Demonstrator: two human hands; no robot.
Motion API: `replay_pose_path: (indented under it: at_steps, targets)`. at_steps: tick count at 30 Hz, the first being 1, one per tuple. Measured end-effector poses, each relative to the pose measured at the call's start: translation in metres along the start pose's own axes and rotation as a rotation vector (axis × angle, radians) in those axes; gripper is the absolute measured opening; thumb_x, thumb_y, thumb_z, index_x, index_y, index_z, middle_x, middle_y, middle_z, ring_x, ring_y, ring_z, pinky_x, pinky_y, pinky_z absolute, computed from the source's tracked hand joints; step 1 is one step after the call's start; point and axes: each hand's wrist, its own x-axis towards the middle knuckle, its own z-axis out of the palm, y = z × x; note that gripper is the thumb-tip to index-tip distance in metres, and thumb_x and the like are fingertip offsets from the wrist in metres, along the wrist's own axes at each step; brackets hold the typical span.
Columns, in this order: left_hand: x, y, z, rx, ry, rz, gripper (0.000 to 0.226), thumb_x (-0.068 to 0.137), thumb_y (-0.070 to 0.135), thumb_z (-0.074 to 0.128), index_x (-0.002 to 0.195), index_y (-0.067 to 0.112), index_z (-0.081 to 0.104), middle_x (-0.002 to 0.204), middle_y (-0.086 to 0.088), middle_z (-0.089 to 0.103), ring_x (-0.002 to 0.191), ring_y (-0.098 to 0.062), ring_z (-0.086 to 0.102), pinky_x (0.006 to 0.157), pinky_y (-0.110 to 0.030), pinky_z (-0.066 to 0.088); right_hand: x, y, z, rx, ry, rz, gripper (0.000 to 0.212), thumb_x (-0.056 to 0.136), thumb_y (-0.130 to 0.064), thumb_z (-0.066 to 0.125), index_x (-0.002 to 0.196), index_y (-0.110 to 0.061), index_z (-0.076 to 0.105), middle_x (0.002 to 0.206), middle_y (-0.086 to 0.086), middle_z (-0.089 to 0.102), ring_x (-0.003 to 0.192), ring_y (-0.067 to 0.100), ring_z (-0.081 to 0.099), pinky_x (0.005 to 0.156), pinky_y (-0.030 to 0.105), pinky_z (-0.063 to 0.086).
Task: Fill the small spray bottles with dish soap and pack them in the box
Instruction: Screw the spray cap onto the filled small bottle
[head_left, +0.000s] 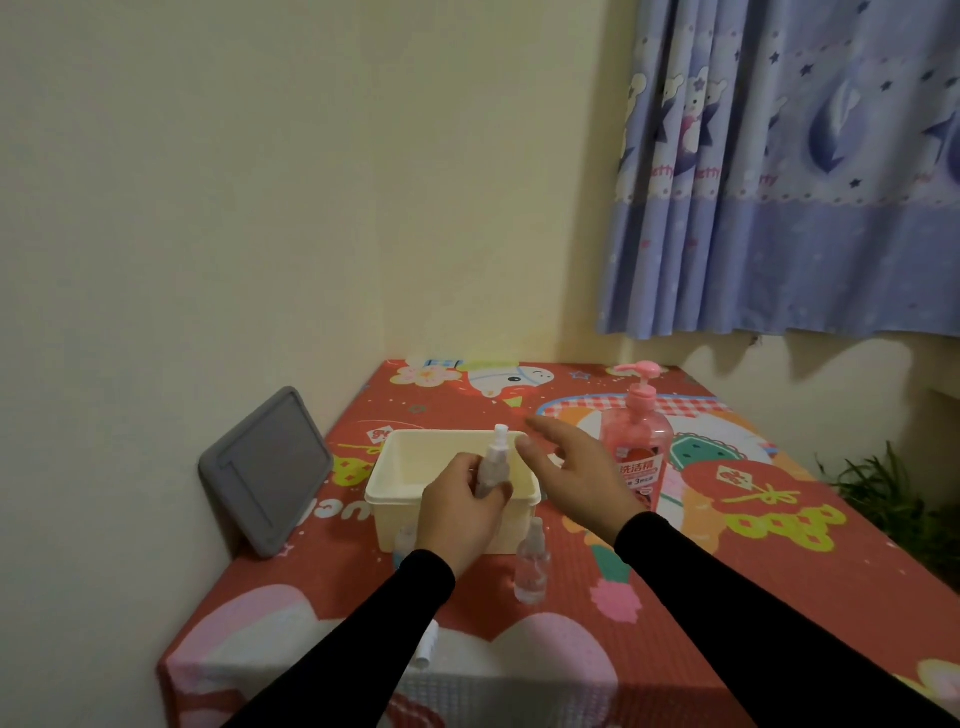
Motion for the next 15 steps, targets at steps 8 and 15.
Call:
replay_pose_path:
  at_steps: [8,15]
  targets:
    - [-0.009,-0.025,0.01,0.08,-0.015,0.03,0.02,0.087,0.023,0.064,0.105,0.019,0.057,0.093,0.002,0.068,0.086,-0.02,0.062,0.077,-0.037,0.05,-0.017,0.036,-0.012,-0.385,-0.076,-0.098,0.056,0.097,-0.051,0.037,0.147,-0.024,0.037,0.156,-0.003,0.03,0.143,0.012,0.028,0.113,0.029,0.025]
    - [-0.022,-0.044,0.019,0.119,-0.033,0.009,0.013,0.089,0.017,0.061,0.1,0.017,0.054,0.089,0.002,0.065,0.084,-0.018,0.06,0.07,-0.027,0.04,-0.031,0.058,-0.014,-0.517,-0.16,-0.049,0.059,0.098,-0.052,0.033,0.15,-0.024,0.028,0.159,-0.002,0.02,0.146,0.016,0.02,0.118,0.032,0.018]
